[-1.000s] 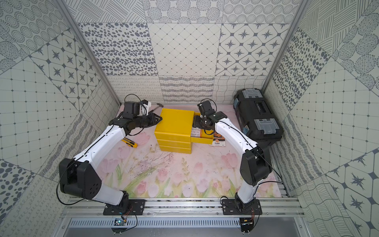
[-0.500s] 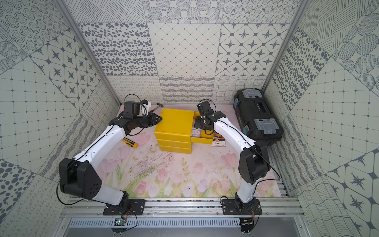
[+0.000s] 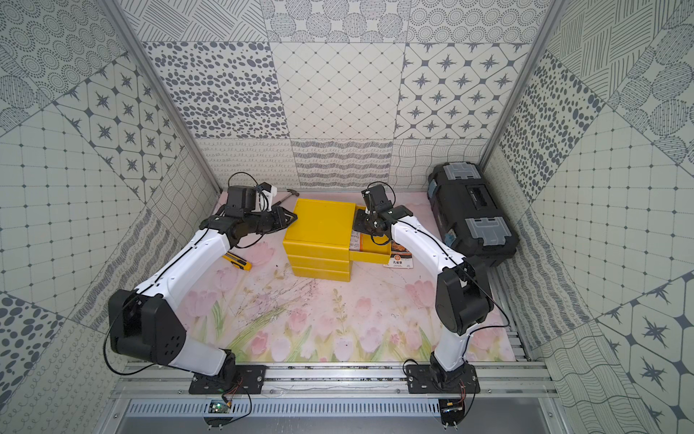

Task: Take the seed bags out of the drawer
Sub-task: Pick up the seed packet from the drawer.

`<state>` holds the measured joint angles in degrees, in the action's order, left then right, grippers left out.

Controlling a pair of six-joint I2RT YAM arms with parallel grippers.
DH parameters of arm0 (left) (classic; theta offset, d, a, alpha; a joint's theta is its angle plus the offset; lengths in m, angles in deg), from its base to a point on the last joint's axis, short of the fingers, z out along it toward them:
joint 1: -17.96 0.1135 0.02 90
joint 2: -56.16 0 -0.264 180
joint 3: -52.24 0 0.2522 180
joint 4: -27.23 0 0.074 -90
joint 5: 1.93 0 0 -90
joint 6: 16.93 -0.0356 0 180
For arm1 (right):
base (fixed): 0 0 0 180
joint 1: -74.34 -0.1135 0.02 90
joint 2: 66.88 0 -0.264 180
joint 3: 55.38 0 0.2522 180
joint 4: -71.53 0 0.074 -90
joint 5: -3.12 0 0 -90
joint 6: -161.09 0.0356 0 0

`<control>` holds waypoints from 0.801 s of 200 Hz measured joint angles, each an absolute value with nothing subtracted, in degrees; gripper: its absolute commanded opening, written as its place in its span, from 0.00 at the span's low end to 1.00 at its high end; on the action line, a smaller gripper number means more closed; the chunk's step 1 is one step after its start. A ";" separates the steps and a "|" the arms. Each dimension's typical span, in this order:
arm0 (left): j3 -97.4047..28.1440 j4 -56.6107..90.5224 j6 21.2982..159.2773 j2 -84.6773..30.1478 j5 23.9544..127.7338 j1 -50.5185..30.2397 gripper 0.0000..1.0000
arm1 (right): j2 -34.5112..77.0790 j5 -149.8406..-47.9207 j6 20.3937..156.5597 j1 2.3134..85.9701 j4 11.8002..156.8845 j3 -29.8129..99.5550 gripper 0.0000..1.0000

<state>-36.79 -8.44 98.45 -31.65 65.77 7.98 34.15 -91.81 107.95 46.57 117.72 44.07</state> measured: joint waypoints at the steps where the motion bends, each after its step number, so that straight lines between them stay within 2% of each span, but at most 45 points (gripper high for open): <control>1: -36.79 -8.44 98.45 -31.65 65.77 7.98 0.27 | 34.11 -91.90 108.00 46.62 117.59 43.98 0.26; 31: -36.79 -8.44 98.45 -31.65 65.77 7.98 0.27 | 32.23 -95.79 111.41 48.54 112.52 39.42 0.15; 84: -36.79 -8.42 98.45 -31.69 65.75 7.98 0.27 | 30.72 -100.58 114.84 49.94 105.98 34.89 0.00; 160: -36.79 -8.13 98.45 -31.82 65.70 7.98 0.27 | 28.01 -99.85 115.63 49.94 107.62 33.43 0.00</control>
<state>-36.79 -8.13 98.45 -31.82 65.70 7.98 28.01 -99.85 115.63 49.94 107.62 33.43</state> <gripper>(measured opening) 0.272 0.070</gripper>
